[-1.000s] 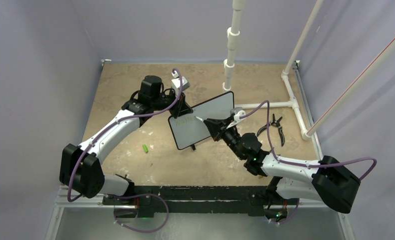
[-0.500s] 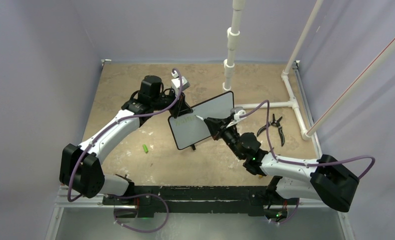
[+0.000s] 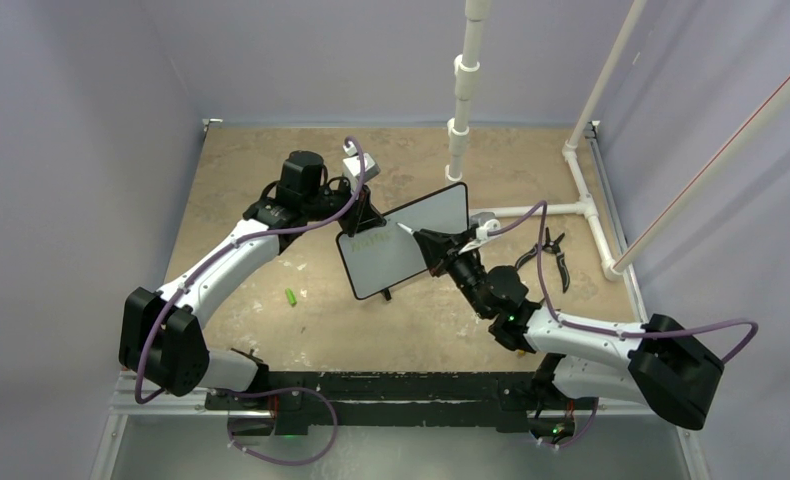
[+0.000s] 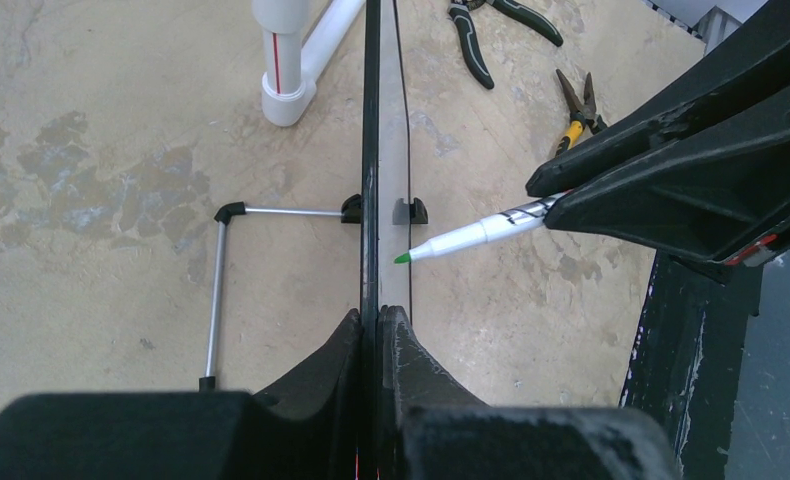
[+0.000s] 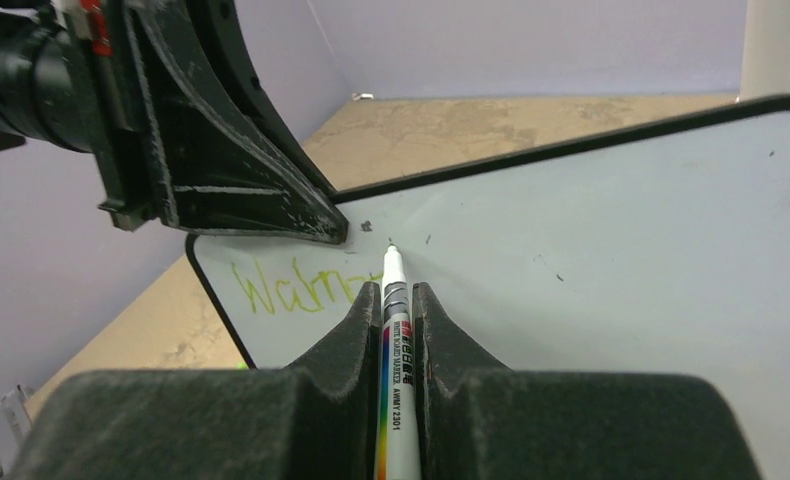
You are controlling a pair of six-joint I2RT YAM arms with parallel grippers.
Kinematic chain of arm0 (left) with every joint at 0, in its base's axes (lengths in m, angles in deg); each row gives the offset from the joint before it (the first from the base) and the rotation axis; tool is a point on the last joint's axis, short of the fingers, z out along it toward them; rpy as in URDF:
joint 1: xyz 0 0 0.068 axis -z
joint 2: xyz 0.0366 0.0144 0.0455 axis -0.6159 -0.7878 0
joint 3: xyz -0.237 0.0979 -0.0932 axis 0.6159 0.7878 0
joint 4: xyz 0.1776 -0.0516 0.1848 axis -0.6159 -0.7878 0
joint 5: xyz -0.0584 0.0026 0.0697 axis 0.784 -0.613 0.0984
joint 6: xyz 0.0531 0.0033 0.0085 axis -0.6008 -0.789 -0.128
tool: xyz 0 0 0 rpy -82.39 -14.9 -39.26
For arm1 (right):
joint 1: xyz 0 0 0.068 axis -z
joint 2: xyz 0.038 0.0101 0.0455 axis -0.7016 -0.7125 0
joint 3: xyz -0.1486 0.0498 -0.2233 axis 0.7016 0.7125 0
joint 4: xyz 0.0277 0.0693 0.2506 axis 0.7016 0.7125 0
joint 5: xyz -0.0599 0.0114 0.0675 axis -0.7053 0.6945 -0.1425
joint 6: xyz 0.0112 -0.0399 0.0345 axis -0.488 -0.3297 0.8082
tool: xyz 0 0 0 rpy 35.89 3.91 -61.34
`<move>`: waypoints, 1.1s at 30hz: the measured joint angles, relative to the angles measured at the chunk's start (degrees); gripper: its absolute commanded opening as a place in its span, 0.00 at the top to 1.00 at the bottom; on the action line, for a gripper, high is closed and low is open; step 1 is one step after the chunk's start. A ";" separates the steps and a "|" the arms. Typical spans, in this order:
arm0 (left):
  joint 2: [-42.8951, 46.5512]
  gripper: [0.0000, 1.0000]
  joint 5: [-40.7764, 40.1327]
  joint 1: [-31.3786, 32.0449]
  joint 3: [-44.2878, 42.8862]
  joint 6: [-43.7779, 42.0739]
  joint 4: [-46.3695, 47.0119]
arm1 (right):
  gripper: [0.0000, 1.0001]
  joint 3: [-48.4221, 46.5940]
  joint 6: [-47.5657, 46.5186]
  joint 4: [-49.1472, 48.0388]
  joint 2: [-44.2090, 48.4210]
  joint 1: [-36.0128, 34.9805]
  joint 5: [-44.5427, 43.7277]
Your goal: Write a sentence on the whiteboard
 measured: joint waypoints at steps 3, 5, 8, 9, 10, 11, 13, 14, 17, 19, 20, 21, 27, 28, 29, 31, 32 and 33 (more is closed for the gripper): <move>0.00 1.00 0.00 0.00 0.00 0.00 0.00 | 1.00 0.11 -0.92 -1.31 0.87 0.04 0.92; 0.00 1.00 0.00 0.00 0.00 0.00 0.00 | 1.00 0.09 -1.27 -2.08 0.92 0.04 1.29; 0.00 1.00 0.02 0.00 0.00 0.00 0.00 | 1.00 0.02 -1.62 -2.12 0.48 0.04 1.44; 0.00 1.00 0.02 0.00 0.00 0.00 0.00 | 1.00 -0.07 -1.68 -2.10 0.13 0.04 1.46; 0.00 1.00 0.02 0.00 0.00 0.00 0.00 | 1.00 -0.17 -1.70 -2.08 -0.20 0.04 1.46; 0.00 1.00 0.02 0.00 0.00 0.00 0.00 | 1.00 -0.28 -1.75 -2.03 -0.57 0.04 1.46; 0.00 1.00 0.02 0.00 0.00 0.00 0.00 | 1.00 -0.39 -1.86 -2.01 -1.20 0.04 1.51; 0.00 1.00 0.02 0.00 0.00 0.00 0.00 | 1.00 -0.39 -1.88 -2.01 -1.40 0.04 1.51; 0.00 1.00 0.00 0.00 0.00 0.00 0.00 | 1.00 -0.44 -1.86 -1.88 -1.77 0.04 1.49; 0.00 1.00 0.00 0.00 0.00 0.00 0.00 | 1.00 -0.55 -1.84 -1.79 -1.81 0.04 1.46; 0.00 1.00 -0.02 0.00 0.00 0.00 0.00 | 1.00 -0.59 -1.84 -1.68 -1.81 0.04 1.44; 0.00 1.00 -0.02 0.00 0.00 0.00 0.00 | 1.00 -0.68 -1.79 -1.57 -1.81 0.04 1.42; 0.00 1.00 -0.04 0.00 0.00 0.00 0.00 | 1.00 -0.83 -0.50 -0.68 -1.81 0.04 1.22; 0.00 1.00 -0.07 0.00 0.00 0.00 0.00 | 1.00 -0.83 -0.33 -0.61 -1.81 0.04 1.22; 0.00 1.00 -0.07 0.00 0.00 0.00 0.00 | 1.00 -0.83 -0.09 -0.50 -1.81 0.04 1.22; 0.00 1.00 -0.07 0.00 0.00 0.00 0.00 | 1.00 -0.83 0.37 -0.28 -1.81 0.04 1.22; 0.00 1.00 -0.07 0.00 0.00 0.00 0.00 | 1.00 -0.83 0.57 -0.15 -1.81 0.04 1.25; 0.00 1.00 -0.07 -0.02 0.00 0.00 0.00 | 1.00 -0.83 0.68 -0.09 -1.81 0.04 1.25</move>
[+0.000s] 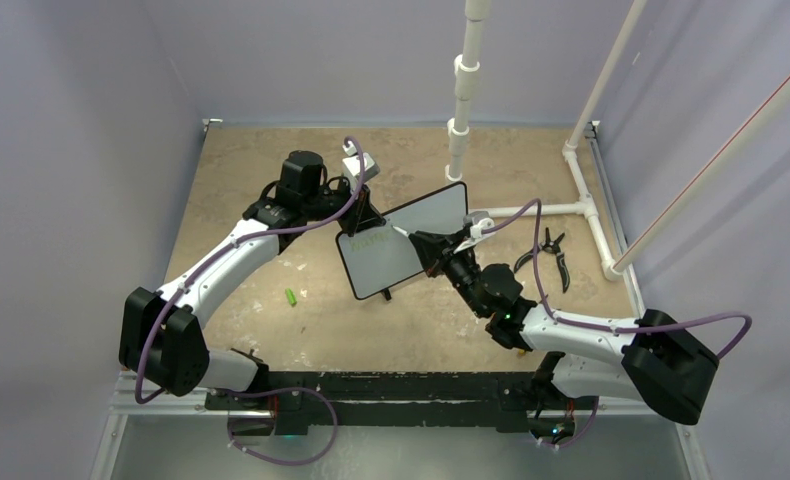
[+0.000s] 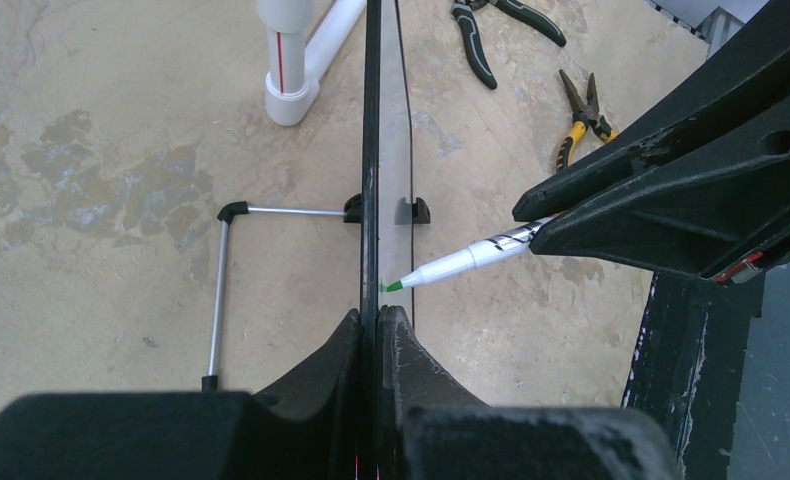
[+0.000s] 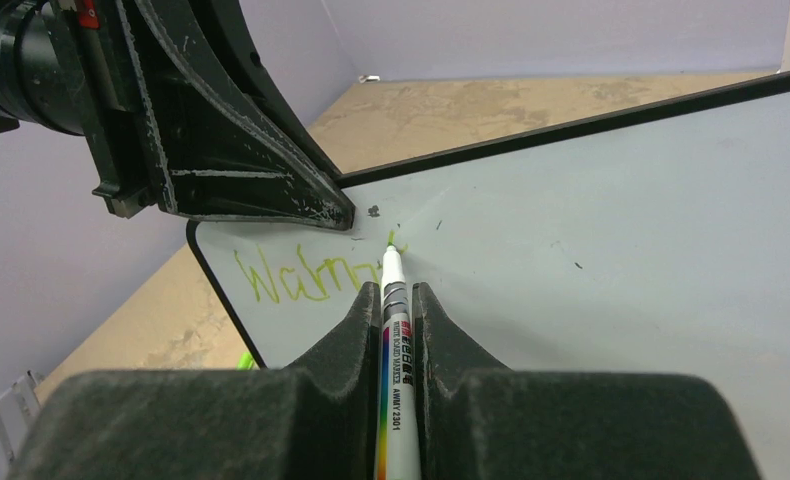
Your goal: Write a sentence on the whiteboard
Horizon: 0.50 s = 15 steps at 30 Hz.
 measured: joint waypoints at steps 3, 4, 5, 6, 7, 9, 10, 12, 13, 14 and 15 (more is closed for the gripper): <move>0.00 1.00 -0.02 0.00 0.00 0.00 0.00 | 1.00 0.02 0.57 0.44 0.00 0.00 0.02; 0.00 1.00 -0.02 0.00 0.00 0.00 0.00 | 1.00 0.02 0.79 0.55 0.00 0.00 0.02; 0.00 1.00 -0.02 -0.02 0.00 0.00 0.00 | 1.00 0.02 0.98 0.66 0.00 0.00 0.02; 0.00 1.00 -0.02 -0.02 0.00 0.00 0.00 | 1.00 0.07 1.20 0.74 0.00 0.00 0.02; 0.00 1.00 -0.02 -0.02 0.00 -0.02 0.00 | 1.00 0.13 1.33 0.81 0.00 0.00 0.02; 0.00 1.00 -0.02 -0.02 0.00 0.00 0.00 | 1.00 0.26 1.66 0.92 0.00 0.00 0.02; 0.00 1.00 -0.02 -0.02 0.00 0.00 0.00 | 1.00 0.31 1.86 1.07 0.00 0.00 0.02; 0.00 1.00 -0.04 -0.02 0.00 0.00 0.00 | 1.00 0.39 2.16 1.29 0.00 0.00 0.02; 0.00 1.00 -0.04 -0.02 0.00 0.00 0.00 | 1.00 0.46 2.27 1.44 0.00 0.00 0.02; 0.00 1.00 -0.07 -0.02 0.00 0.00 0.00 | 1.00 0.52 2.43 1.57 0.00 0.00 0.02; 0.00 1.00 -0.07 -0.04 0.00 0.00 0.00 | 1.00 0.57 2.49 1.73 0.00 -0.02 0.02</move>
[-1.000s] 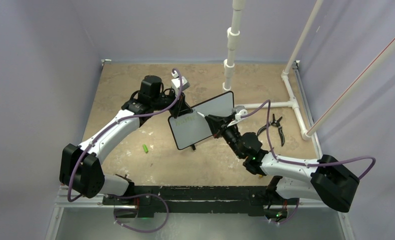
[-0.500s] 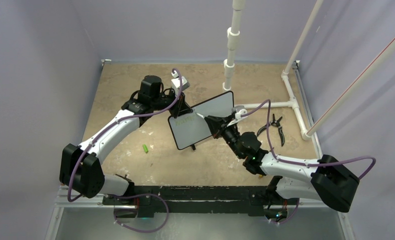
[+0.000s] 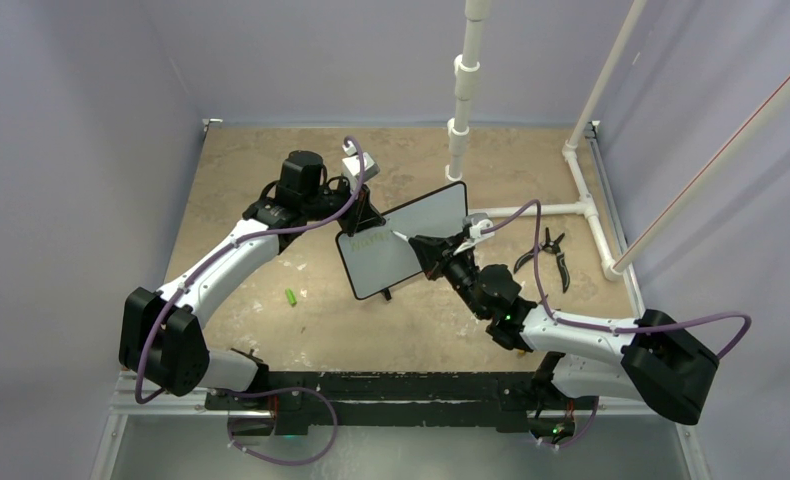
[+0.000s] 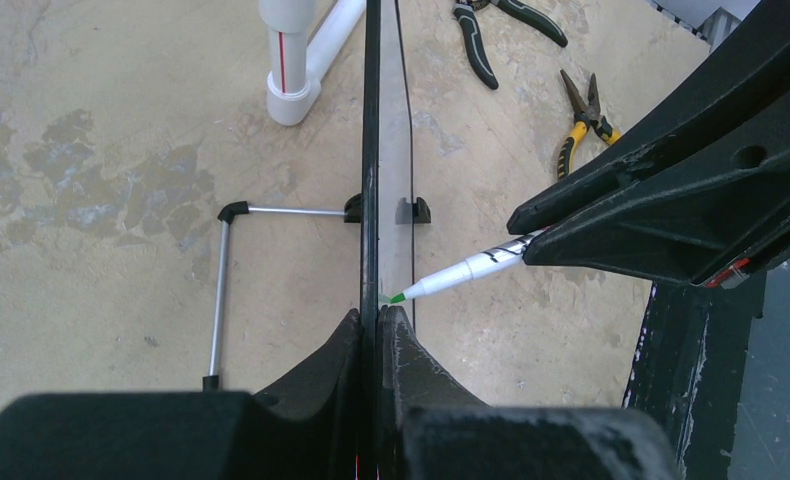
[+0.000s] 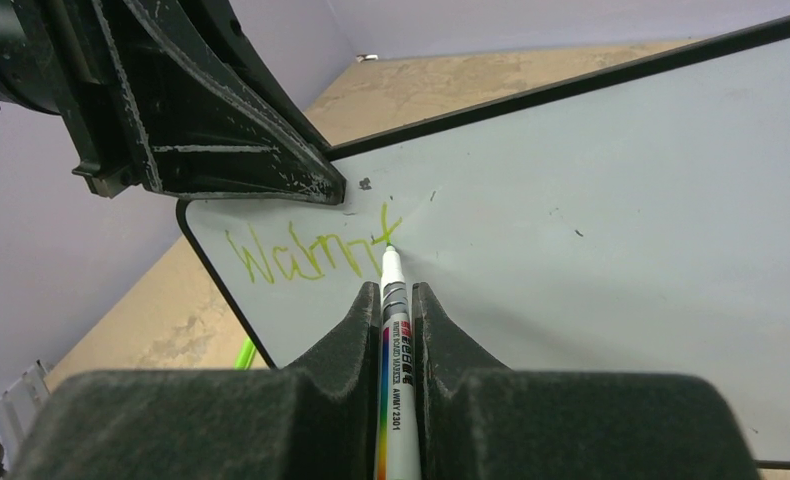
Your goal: Write a sentence on the whiteboard
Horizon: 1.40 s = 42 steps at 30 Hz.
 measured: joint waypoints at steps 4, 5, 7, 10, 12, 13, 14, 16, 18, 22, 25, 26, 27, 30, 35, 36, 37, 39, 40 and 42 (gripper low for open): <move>0.00 1.00 -0.09 0.00 0.00 0.00 0.00 | 1.00 0.22 0.42 0.66 0.00 -0.02 0.02; 0.00 1.00 -0.11 0.00 0.00 0.00 0.00 | 1.00 0.24 0.46 0.81 0.00 -0.04 0.02; 0.00 1.00 -0.15 0.00 0.00 0.00 0.00 | 1.00 0.24 0.72 0.96 0.02 -0.04 0.00; 0.00 1.00 -0.15 0.00 0.00 0.00 0.00 | 1.00 0.31 0.87 1.16 0.07 -0.04 -0.02; 0.00 1.00 -0.15 0.00 0.00 0.00 0.02 | 1.00 0.39 0.96 1.42 0.07 -0.04 -0.02; 0.00 1.00 -0.15 0.00 0.00 0.00 0.02 | 1.00 0.44 1.01 1.53 0.07 -0.04 -0.02; 0.00 1.00 -0.17 0.00 0.00 0.00 0.02 | 1.00 0.44 1.03 1.68 0.09 -0.04 -0.02; 0.00 1.00 -0.17 -0.02 0.00 0.00 0.02 | 1.00 0.44 1.03 1.77 0.11 -0.04 -0.04; 0.00 1.00 -0.17 -0.02 0.00 0.00 0.02 | 1.00 0.44 1.05 1.86 0.13 -0.07 -0.04; 0.00 1.00 -0.17 -0.02 0.00 0.00 0.00 | 1.00 0.44 1.18 1.97 0.13 -0.07 -0.13; 0.00 1.00 -0.15 -0.02 0.00 0.00 0.02 | 1.00 0.44 1.27 2.03 0.24 -0.09 -0.26; 0.00 1.00 -0.13 -0.02 0.00 0.00 0.02 | 1.00 0.44 1.25 2.21 0.37 -0.09 -0.28; 0.00 1.00 -0.13 -0.02 0.00 0.00 0.02 | 1.00 0.44 1.25 2.36 0.50 -0.09 -0.37; 0.00 1.00 -0.11 -0.02 0.00 0.00 0.00 | 1.00 0.44 1.22 2.47 0.61 -0.09 -0.66; 0.00 1.00 -0.11 -0.02 0.00 0.00 0.02 | 1.00 0.44 1.16 2.56 0.85 -0.09 -1.31; 0.00 1.00 -0.11 -0.02 0.00 0.00 0.02 | 1.00 0.44 1.09 2.56 0.90 -0.09 -1.46; 0.00 1.00 -0.11 -0.02 0.00 0.00 0.00 | 1.00 0.44 1.03 2.58 0.94 -0.09 -1.53; 0.00 1.00 -0.09 -0.02 0.00 0.00 0.02 | 1.00 0.44 0.85 2.73 1.20 -0.09 -1.62; 0.00 1.00 0.00 -0.02 0.00 0.00 0.00 | 1.00 0.44 0.72 2.89 1.53 -0.09 -1.70; 0.00 1.00 0.11 0.02 0.00 0.00 0.00 | 1.00 0.44 0.28 3.04 2.25 -0.02 -1.75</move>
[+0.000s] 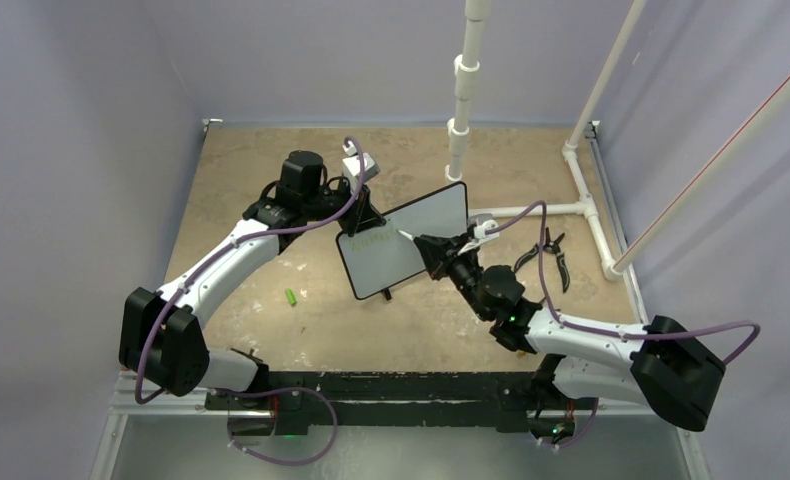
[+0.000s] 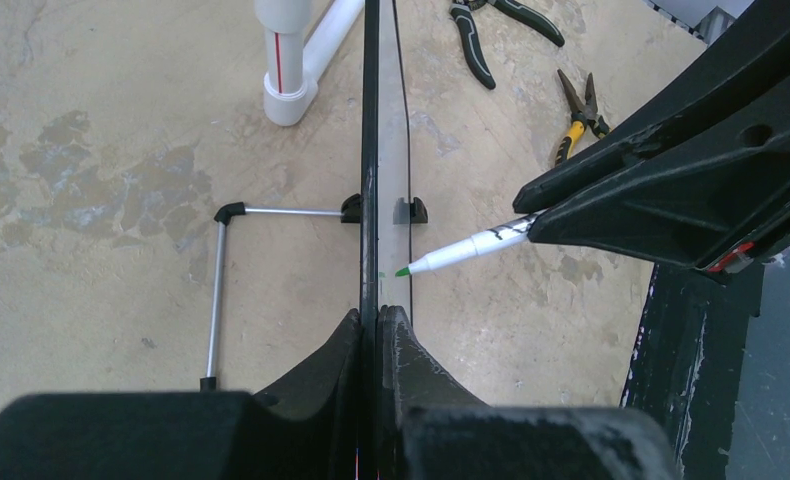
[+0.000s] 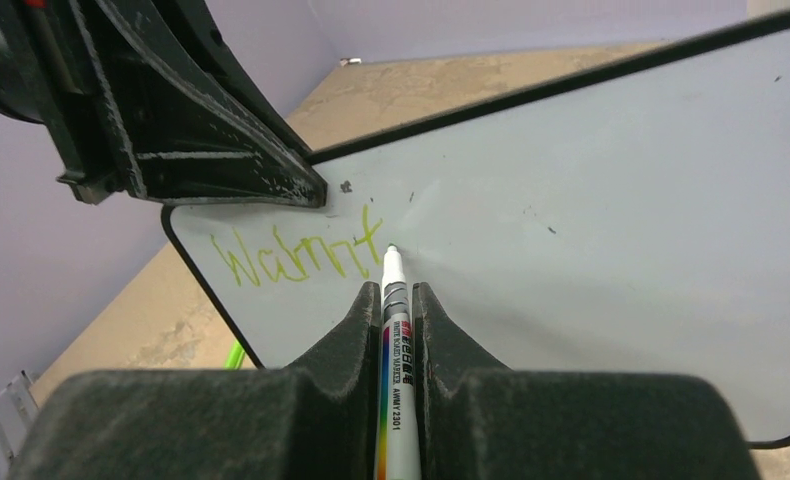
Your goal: Write a sentence on the whiteboard
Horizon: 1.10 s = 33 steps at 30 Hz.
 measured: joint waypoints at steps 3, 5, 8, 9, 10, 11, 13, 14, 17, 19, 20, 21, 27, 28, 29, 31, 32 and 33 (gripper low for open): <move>0.00 1.00 0.02 0.00 0.00 0.00 0.00 | 1.00 0.02 -0.63 0.04 1.75 0.00 0.07; 0.00 1.00 0.02 0.00 0.00 0.00 0.00 | 1.00 0.02 -0.92 0.00 2.95 0.00 0.02; 0.00 1.00 0.04 0.00 0.00 0.00 0.00 | 1.00 -0.07 -1.25 0.02 3.39 0.00 -0.15; 0.00 1.00 0.07 0.00 0.00 0.00 0.00 | 1.00 -0.13 -1.44 0.07 3.21 0.00 -0.22; 0.00 1.00 0.07 0.00 0.00 0.00 0.00 | 1.00 -0.28 -1.57 0.11 2.95 0.00 -0.28; 0.00 1.00 0.09 0.00 0.00 0.00 0.00 | 1.00 -0.46 -1.73 0.11 2.64 0.00 -0.28; 0.00 1.00 0.09 0.00 0.00 0.00 0.00 | 1.00 -0.83 -2.10 0.15 2.10 0.00 -0.31; 0.00 1.00 0.11 0.00 0.00 0.00 0.00 | 1.00 -1.07 -2.19 0.17 1.84 0.00 -0.31; 0.00 1.00 0.13 0.00 0.00 0.02 0.00 | 1.00 -1.64 -2.54 0.11 1.40 0.00 -0.31; 0.00 1.00 0.13 0.00 0.00 0.02 0.00 | 1.00 -2.08 -2.69 0.11 1.16 0.00 -0.33; 0.00 1.00 0.15 0.00 0.00 0.00 0.00 | 1.00 -2.25 -2.80 0.11 1.05 0.00 -0.31; 0.00 1.00 0.15 0.00 0.00 0.02 0.00 | 1.00 -2.40 -2.97 0.11 0.96 0.00 -0.33; 0.00 1.00 0.15 -0.02 0.00 0.00 0.02 | 1.00 -3.26 -3.26 -0.11 -0.33 0.00 -0.72; 0.00 1.00 0.11 -0.02 0.00 0.00 0.02 | 1.00 -3.26 -3.26 -0.28 -0.44 -0.02 -0.85; 0.00 1.00 0.04 -0.02 0.02 0.00 0.02 | 1.00 -3.26 -3.26 -0.37 -0.55 -0.02 -0.90; 0.00 1.00 -0.04 -0.04 0.02 0.00 0.02 | 1.00 -3.26 -3.23 -0.83 -0.92 -0.02 -1.14; 0.00 1.00 -0.09 -0.07 0.02 0.00 0.02 | 1.00 -3.26 -3.21 -1.03 -1.05 -0.02 -1.29; 0.00 1.00 -0.11 -0.07 0.00 0.00 0.04 | 1.00 -3.26 -3.21 -1.09 -1.07 -0.07 -1.36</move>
